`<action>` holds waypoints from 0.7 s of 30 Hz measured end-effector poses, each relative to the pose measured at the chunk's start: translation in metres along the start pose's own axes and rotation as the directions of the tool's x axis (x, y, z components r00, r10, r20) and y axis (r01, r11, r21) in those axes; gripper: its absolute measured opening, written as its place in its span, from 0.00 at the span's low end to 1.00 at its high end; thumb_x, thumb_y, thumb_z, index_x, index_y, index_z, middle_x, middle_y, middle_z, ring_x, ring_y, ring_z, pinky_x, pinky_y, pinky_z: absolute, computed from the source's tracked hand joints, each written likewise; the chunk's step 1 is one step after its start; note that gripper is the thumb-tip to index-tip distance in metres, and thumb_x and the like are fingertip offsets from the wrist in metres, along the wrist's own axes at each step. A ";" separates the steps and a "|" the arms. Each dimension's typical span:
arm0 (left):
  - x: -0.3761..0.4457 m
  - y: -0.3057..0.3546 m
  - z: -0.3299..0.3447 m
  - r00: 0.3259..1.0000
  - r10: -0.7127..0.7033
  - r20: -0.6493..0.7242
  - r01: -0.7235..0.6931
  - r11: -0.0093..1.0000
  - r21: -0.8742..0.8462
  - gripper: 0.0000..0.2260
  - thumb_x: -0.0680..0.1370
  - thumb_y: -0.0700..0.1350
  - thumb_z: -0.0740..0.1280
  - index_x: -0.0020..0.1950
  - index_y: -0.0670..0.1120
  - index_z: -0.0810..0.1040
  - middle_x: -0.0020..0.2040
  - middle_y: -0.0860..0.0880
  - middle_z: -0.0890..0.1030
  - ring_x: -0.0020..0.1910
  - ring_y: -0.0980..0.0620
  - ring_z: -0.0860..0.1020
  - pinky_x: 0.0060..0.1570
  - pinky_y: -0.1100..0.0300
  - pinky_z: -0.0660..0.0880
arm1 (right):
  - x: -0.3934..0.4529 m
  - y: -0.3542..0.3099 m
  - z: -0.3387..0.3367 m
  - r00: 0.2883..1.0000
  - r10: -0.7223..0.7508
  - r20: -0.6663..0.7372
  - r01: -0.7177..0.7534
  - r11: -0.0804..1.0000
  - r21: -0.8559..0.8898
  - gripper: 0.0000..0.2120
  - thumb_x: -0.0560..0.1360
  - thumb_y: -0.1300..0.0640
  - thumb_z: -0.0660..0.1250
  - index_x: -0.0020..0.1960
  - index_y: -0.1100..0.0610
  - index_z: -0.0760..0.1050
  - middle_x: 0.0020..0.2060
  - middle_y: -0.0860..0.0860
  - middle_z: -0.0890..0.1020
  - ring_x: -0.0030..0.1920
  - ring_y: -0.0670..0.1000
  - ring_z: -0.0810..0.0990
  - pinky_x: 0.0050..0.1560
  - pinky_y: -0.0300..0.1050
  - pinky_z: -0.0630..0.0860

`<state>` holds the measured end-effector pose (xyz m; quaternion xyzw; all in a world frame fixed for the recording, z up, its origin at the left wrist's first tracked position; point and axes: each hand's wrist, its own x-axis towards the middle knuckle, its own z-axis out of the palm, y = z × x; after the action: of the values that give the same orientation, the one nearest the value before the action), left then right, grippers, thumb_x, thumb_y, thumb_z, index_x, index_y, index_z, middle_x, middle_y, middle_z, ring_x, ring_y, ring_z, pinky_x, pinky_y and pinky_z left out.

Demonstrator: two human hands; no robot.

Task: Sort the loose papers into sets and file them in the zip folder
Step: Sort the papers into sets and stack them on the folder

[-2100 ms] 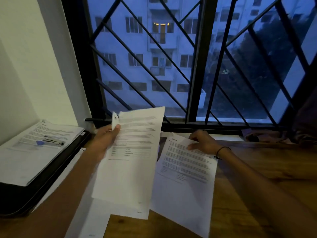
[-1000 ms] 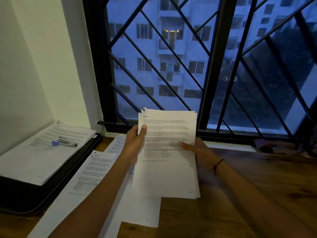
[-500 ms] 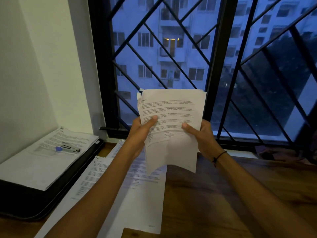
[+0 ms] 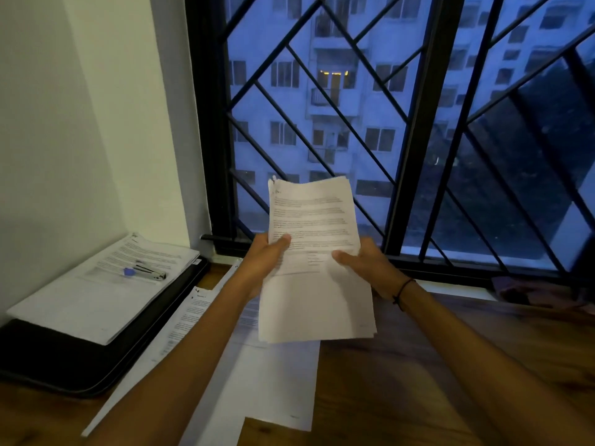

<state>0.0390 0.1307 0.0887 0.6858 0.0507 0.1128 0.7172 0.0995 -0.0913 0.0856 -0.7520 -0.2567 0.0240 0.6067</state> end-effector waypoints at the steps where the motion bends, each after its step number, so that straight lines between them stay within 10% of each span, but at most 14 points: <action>1: -0.003 -0.004 -0.005 0.999 -0.031 0.006 0.031 0.999 0.032 0.16 0.84 0.47 0.66 0.72 0.47 0.75 0.64 0.48 0.83 0.58 0.50 0.83 0.58 0.56 0.79 | -0.002 0.003 0.001 0.998 0.043 0.050 -0.042 0.999 -0.013 0.17 0.79 0.64 0.70 0.67 0.56 0.75 0.61 0.52 0.82 0.58 0.49 0.82 0.58 0.43 0.80; 10: -0.041 -0.059 -0.023 0.976 -0.215 -0.040 0.217 0.923 0.319 0.18 0.82 0.53 0.67 0.72 0.54 0.74 0.67 0.54 0.79 0.65 0.47 0.78 0.68 0.44 0.73 | -0.016 0.050 0.010 0.977 0.174 0.123 -0.184 0.980 0.077 0.19 0.74 0.62 0.75 0.64 0.60 0.79 0.56 0.55 0.86 0.56 0.55 0.86 0.56 0.54 0.83; 21: -0.042 -0.067 -0.043 0.987 -0.160 0.015 0.152 0.960 0.235 0.14 0.80 0.51 0.71 0.65 0.54 0.80 0.60 0.54 0.85 0.56 0.52 0.84 0.60 0.50 0.79 | -0.008 0.074 0.021 0.975 0.171 0.140 -0.195 0.963 0.183 0.20 0.71 0.72 0.75 0.62 0.64 0.79 0.55 0.59 0.86 0.57 0.60 0.85 0.54 0.54 0.83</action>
<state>-0.0056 0.1602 0.0162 0.7609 0.1053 0.0373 0.6392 0.1115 -0.0852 0.0097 -0.7061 -0.2193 0.1517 0.6560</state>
